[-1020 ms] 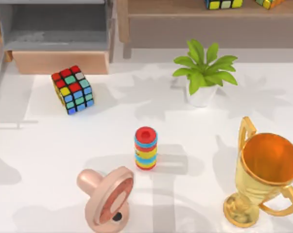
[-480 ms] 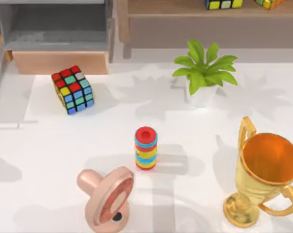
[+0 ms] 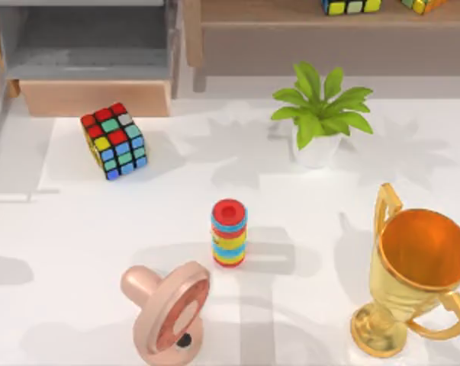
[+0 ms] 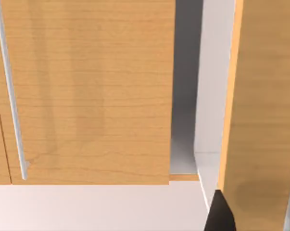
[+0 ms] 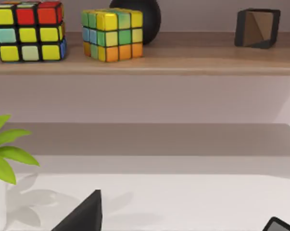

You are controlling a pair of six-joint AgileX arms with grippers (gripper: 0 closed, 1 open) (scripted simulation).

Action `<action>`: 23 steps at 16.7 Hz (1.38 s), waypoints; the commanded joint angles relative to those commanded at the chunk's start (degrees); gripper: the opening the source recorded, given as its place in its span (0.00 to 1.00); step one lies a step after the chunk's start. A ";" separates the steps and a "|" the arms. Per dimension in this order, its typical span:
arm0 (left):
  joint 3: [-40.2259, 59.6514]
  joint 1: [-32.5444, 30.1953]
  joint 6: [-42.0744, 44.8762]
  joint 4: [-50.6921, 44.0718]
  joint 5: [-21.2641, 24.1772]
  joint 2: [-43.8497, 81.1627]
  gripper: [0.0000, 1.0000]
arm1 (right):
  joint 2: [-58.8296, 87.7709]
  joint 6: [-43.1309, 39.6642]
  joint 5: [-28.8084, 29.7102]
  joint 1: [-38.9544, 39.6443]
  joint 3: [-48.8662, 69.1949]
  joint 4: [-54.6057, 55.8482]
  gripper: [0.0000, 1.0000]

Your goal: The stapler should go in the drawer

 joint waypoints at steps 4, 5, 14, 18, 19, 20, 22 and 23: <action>0.00 0.00 0.00 0.00 0.00 0.00 0.00 | 0.00 0.00 0.00 0.00 0.00 0.00 1.00; 0.00 0.00 0.00 0.00 0.00 0.00 0.00 | 0.00 0.00 0.00 0.00 0.00 0.00 1.00; 3.78 -1.89 -0.13 -2.49 -2.11 2.08 0.00 | 0.00 0.00 0.00 0.00 0.00 0.00 1.00; 10.85 -5.81 -0.56 -6.62 -5.94 5.11 0.00 | 0.00 0.00 0.00 0.00 0.00 0.00 1.00; 11.96 -6.47 -0.54 -7.27 -6.57 5.56 0.00 | 0.00 0.00 0.00 0.00 0.00 0.00 1.00; 12.46 -6.81 -0.50 -7.58 -6.87 5.77 0.00 | 0.00 0.00 0.00 0.00 0.00 0.00 1.00; 12.49 -6.83 -0.50 -7.60 -6.90 5.79 0.00 | 0.00 0.00 0.00 0.00 0.00 0.00 1.00; 12.20 -6.41 -0.57 -7.72 -6.79 5.79 0.00 | 0.00 0.00 0.00 0.00 0.00 0.00 1.00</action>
